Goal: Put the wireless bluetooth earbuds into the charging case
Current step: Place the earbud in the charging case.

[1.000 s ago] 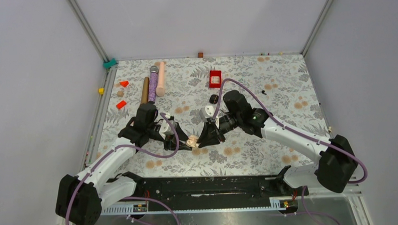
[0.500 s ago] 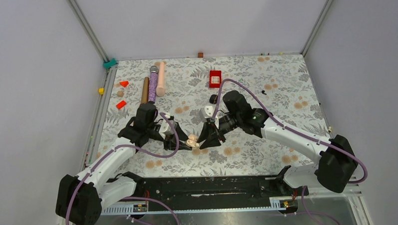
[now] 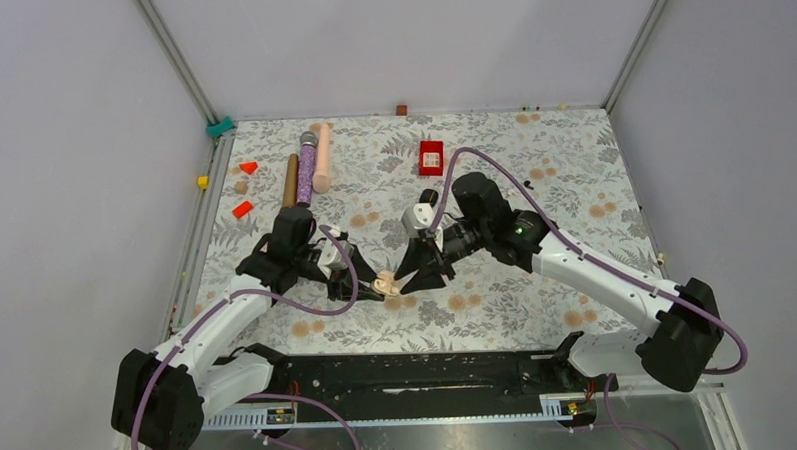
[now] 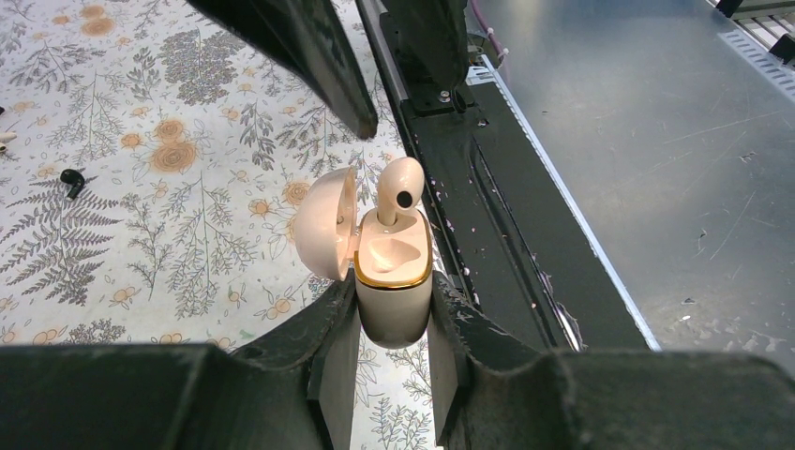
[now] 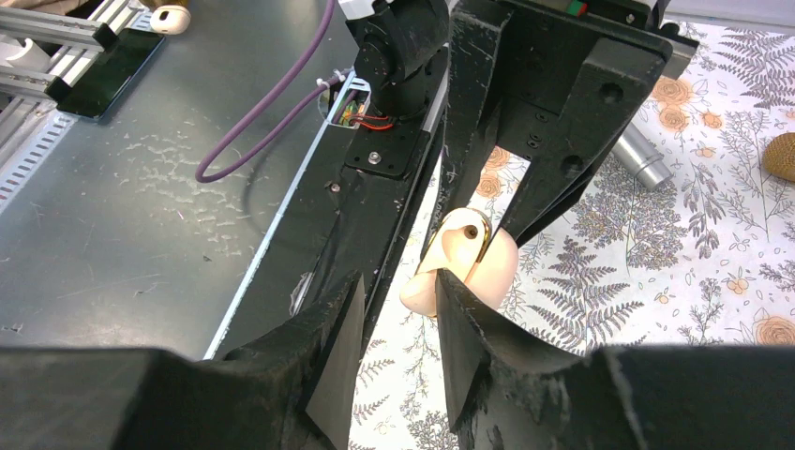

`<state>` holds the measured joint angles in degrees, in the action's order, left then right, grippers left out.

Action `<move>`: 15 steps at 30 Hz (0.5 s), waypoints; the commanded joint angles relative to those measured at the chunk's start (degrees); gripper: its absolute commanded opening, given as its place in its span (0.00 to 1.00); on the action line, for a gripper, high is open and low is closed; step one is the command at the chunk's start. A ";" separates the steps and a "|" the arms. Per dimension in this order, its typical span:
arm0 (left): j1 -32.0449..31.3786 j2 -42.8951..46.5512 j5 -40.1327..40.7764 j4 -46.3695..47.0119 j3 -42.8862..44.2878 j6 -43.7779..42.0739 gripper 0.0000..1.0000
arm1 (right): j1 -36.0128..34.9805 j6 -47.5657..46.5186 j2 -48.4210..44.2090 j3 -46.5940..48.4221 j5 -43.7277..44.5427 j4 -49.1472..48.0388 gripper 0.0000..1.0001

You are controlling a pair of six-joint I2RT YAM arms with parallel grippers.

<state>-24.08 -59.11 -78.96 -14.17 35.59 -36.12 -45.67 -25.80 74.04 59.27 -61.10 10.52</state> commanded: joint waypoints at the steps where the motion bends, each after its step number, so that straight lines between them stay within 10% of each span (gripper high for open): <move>1: -0.05 0.29 -3.13 1.34 1.95 -0.62 0.00 | -0.38 -1.76 -2.32 2.95 -1.26 3.20 0.41; 15: -0.08 0.18 -2.94 1.36 2.03 -0.54 0.00 | -0.72 -1.29 0.10 0.51 -4.72 1.37 0.32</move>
<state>-24.08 -59.11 -79.00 -14.17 35.59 -35.97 -45.71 -29.39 73.47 60.03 -64.20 15.77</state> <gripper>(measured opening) 0.283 0.318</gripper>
